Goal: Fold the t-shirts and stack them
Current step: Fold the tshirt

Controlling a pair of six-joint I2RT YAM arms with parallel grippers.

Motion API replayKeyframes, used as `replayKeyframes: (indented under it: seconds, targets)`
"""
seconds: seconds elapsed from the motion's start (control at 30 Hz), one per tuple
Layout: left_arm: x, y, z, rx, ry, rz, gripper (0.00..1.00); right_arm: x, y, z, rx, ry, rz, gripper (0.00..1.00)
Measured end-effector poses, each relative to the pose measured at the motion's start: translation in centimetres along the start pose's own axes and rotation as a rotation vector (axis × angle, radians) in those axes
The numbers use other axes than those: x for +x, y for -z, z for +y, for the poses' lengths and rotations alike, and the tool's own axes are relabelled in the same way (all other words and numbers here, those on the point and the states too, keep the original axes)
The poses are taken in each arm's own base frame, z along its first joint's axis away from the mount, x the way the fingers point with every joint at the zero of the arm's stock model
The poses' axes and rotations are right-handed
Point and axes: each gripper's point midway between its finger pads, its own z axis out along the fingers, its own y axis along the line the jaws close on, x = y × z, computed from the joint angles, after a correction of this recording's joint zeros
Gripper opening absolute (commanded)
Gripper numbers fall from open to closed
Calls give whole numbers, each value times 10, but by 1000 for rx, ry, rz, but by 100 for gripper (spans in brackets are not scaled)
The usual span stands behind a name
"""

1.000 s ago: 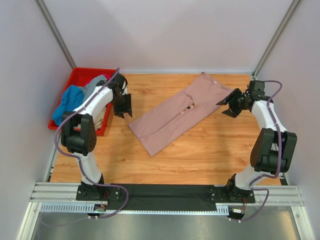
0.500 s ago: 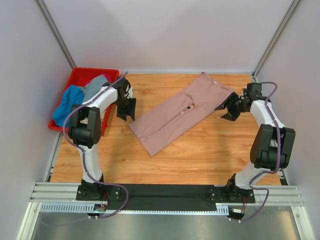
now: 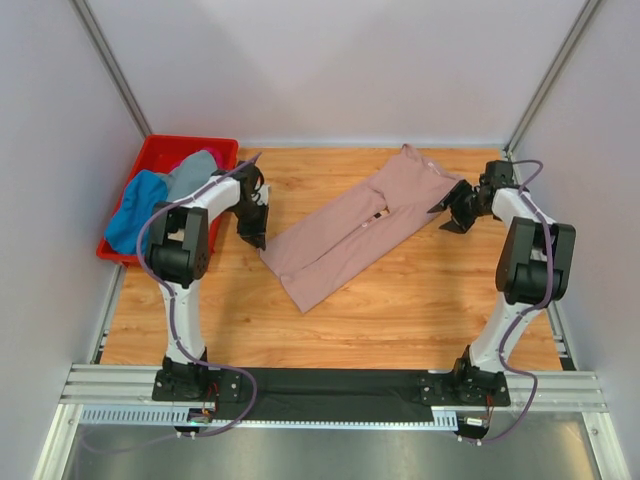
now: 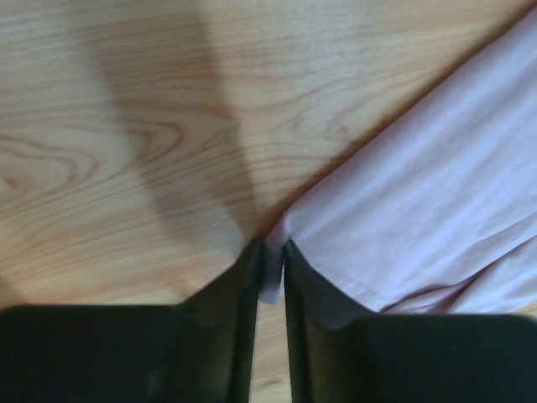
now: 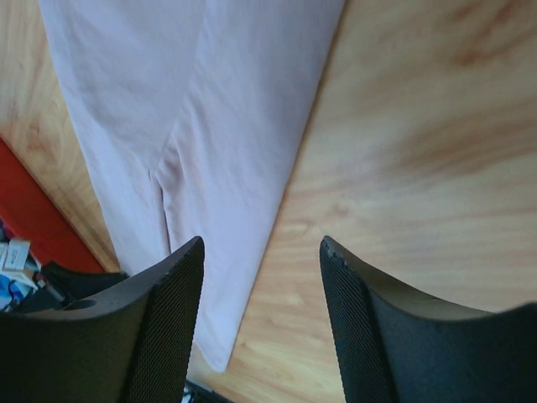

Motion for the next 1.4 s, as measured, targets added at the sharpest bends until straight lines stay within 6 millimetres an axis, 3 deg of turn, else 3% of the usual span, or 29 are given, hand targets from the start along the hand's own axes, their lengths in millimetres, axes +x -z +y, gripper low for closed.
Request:
replayKeyframes:
  seconds: [0.1, 0.23, 0.3, 0.43, 0.63, 0.83, 0.87, 1.0, 1.13, 1.4]
  targets:
    - [1, -3, -5, 28, 16, 13, 0, -22, -16, -1, 9, -11, -37, 60]
    - [8, -4, -10, 42, 59, 25, 0, -52, -39, -11, 18, -61, -77, 60]
    - [20, -4, -13, 52, 81, 42, 0, -68, -51, -15, 24, -72, -93, 60]
    - [63, -3, -23, 60, 137, 126, 0, -110, -66, -1, -18, -66, -148, 59]
    - [118, 0, -32, 59, 221, 228, 0, -144, -84, 17, -86, -56, -192, 55]
    - [139, 0, -45, 57, 297, 288, 0, -176, -102, 36, -167, -20, -224, 46]
    - [142, 0, -48, 58, 310, 297, 5, -180, -106, 39, -176, -16, -226, 36]
    - [154, -2, -63, 55, 345, 332, 24, -196, -123, 49, -223, 3, -242, 18]
    - [160, 3, -70, 28, 367, 355, 31, -200, -137, 60, -276, -9, -245, 2]
    - [143, 19, -70, -31, 381, 319, 45, -215, -161, 88, -401, -38, -294, 2]
